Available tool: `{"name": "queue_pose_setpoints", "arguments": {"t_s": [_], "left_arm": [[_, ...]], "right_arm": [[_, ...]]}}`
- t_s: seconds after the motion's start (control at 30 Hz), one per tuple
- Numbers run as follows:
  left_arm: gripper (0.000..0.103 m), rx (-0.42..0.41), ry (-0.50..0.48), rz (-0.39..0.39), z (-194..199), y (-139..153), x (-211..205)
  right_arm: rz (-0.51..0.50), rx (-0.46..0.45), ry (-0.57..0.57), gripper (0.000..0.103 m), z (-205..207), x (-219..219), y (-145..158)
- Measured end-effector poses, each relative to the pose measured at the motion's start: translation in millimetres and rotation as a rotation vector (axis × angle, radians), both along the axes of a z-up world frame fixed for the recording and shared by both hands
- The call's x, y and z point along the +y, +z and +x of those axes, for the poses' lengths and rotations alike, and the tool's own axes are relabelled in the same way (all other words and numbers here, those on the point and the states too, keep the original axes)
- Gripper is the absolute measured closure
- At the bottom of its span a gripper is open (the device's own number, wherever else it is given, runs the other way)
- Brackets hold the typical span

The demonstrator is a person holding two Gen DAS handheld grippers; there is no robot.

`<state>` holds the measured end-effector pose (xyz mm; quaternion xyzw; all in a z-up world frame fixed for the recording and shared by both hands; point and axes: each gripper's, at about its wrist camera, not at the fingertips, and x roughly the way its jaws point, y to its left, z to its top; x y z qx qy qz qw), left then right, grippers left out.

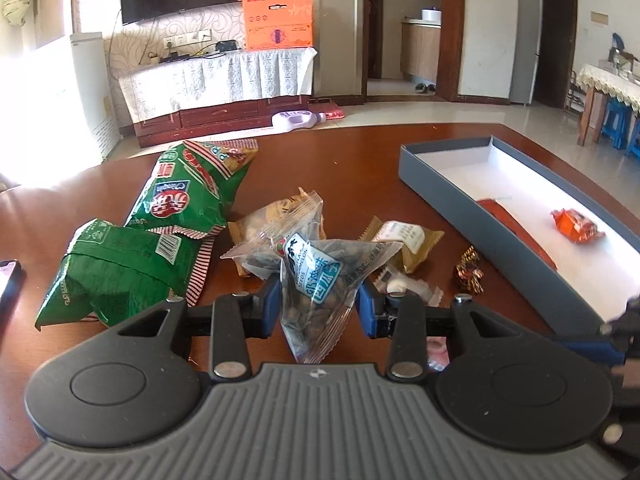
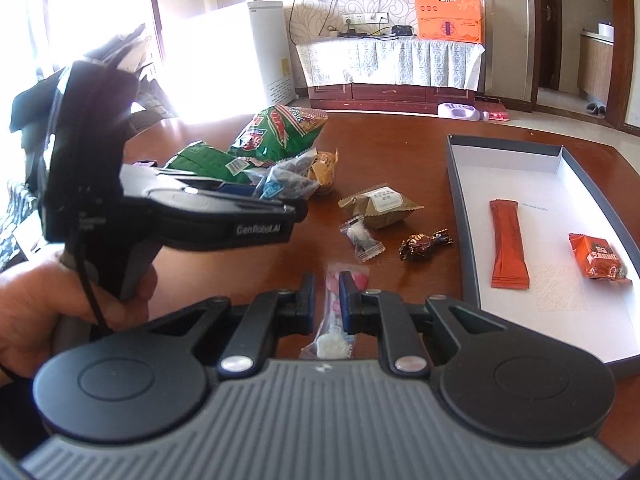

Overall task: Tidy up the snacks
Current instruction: 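Lift both held snacks and carry them over the white box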

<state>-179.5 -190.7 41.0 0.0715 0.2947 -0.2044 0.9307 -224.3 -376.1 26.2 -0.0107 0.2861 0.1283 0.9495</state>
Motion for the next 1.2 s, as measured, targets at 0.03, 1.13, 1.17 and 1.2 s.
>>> {"name": "queue_pose_setpoints", "arguments": {"t_s": [0.03,1.13,1.17,1.2], "left_arm": [[0.058,0.002,0.005,-0.003,1,1,0],[0.052,0.137,-0.032,0.042,19,-24,18],[0.053,0.136,-0.036,0.038,18,-23,18],[0.054,0.133,-0.039,0.036,17,-22,18]], "right_arm": [[0.0,0.001,0.002,0.088,0,0,0],[-0.135,0.094,0.023,0.081,13,17,-24],[-0.125,0.087,0.023,0.081,12,16,-22],[-0.116,0.078,0.02,0.081,11,14,-19]]}}
